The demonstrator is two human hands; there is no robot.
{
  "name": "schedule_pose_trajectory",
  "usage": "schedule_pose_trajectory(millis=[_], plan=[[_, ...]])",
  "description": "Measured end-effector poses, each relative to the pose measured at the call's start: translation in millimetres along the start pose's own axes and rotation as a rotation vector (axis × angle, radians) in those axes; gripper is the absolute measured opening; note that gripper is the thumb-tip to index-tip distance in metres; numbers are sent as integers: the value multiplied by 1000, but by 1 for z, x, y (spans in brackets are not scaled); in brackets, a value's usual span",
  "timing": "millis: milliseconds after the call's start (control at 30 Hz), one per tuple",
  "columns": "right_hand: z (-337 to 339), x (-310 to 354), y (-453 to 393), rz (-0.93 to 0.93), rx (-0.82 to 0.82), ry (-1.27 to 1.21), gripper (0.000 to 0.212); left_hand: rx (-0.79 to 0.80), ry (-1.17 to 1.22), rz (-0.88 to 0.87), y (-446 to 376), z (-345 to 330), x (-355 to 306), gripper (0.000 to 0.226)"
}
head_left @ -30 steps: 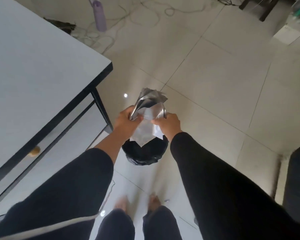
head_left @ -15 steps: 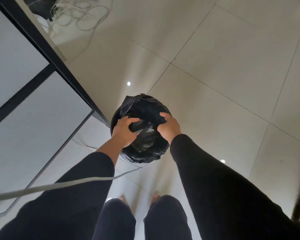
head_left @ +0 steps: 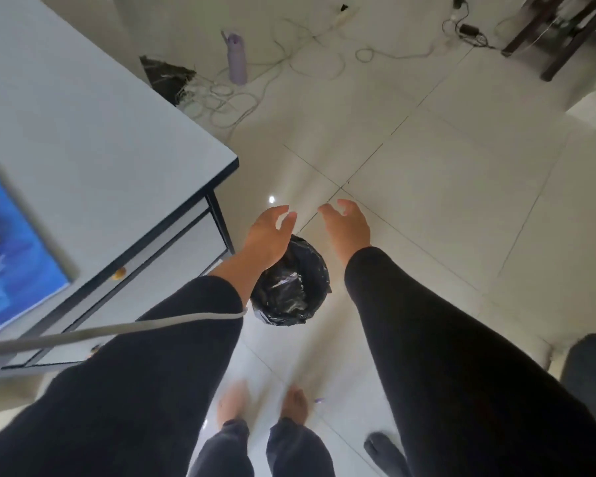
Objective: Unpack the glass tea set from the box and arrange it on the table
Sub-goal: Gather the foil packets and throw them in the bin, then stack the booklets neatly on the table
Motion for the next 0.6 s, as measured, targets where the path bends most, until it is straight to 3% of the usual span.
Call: schedule_pose_trajectory(millis=[267, 433, 600], plan=[[-2, 171, 94, 240, 112, -22, 51, -269, 31, -19, 84, 159, -59, 46], [-40, 228, 161, 377, 213, -3, 52, -430, 59, 15, 146, 240, -37, 48], [-101, 240, 220, 404, 319, 34, 52, -570, 65, 123, 212, 302, 27, 47]])
Point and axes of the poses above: each hand's wrist, its own y-axis away from the middle knuckle, its own z-axis out of the back of the hand, x = y × z, the point moved 10 cm from there along -y, towards the middle knuckle, and after that the axes turned 5 degrees about -y, right-handed, at the moved point
